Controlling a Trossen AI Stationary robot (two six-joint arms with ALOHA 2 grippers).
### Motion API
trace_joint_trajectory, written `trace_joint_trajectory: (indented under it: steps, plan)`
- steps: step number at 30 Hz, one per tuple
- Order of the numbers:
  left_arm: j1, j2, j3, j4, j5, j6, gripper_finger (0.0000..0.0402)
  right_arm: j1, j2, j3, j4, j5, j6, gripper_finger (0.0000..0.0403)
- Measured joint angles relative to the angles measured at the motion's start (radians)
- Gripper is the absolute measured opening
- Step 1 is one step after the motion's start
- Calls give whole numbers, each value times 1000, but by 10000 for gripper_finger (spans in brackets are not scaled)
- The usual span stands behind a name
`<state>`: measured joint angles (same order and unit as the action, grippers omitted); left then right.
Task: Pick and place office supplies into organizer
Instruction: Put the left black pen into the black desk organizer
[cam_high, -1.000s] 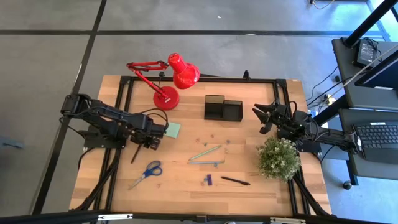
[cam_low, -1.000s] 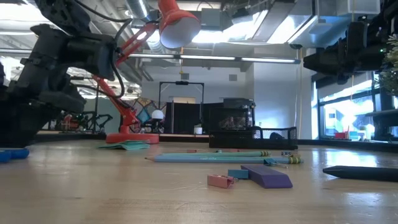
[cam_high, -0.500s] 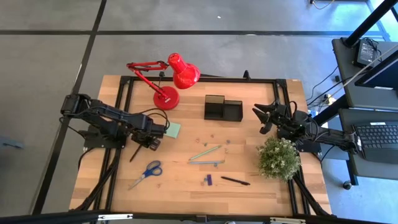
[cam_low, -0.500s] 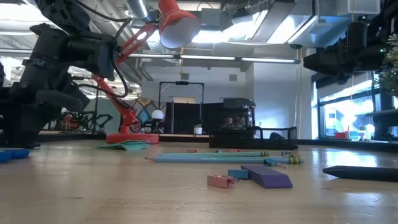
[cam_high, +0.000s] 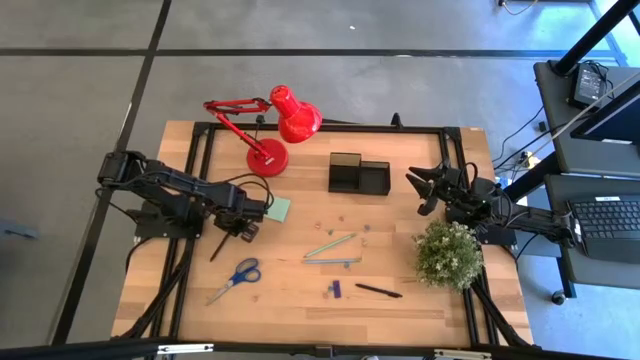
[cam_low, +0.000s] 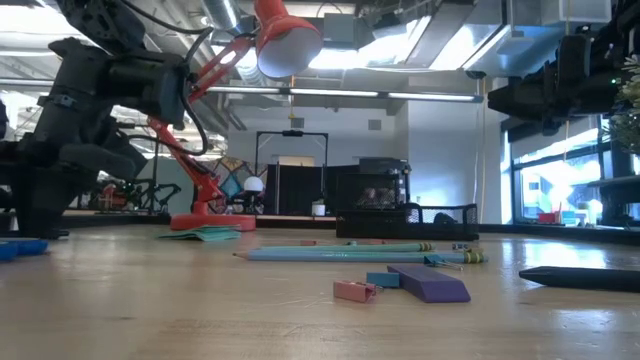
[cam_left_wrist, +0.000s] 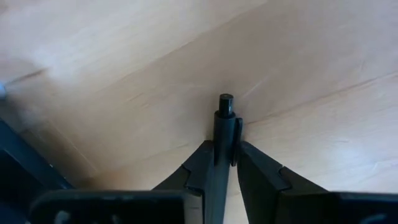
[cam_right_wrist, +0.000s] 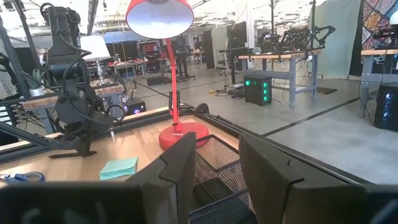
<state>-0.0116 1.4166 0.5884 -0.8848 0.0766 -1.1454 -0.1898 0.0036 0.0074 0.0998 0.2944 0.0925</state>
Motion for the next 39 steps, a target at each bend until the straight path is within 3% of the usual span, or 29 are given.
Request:
trace_joint_trajectory:
  steps: [10,23,34,39]
  plan:
    - [0,3,23,-4,-5,154,46,0,0,0,4,0,0,126]
    - [1,4,220,69,-118,420,38,0,0,0,7,0,3,126]
    - [9,2,314,652,-108,914,37,0,0,0,29,0,8,126]
    - [49,2,314,877,-183,1073,39,0,0,0,40,0,29,126]
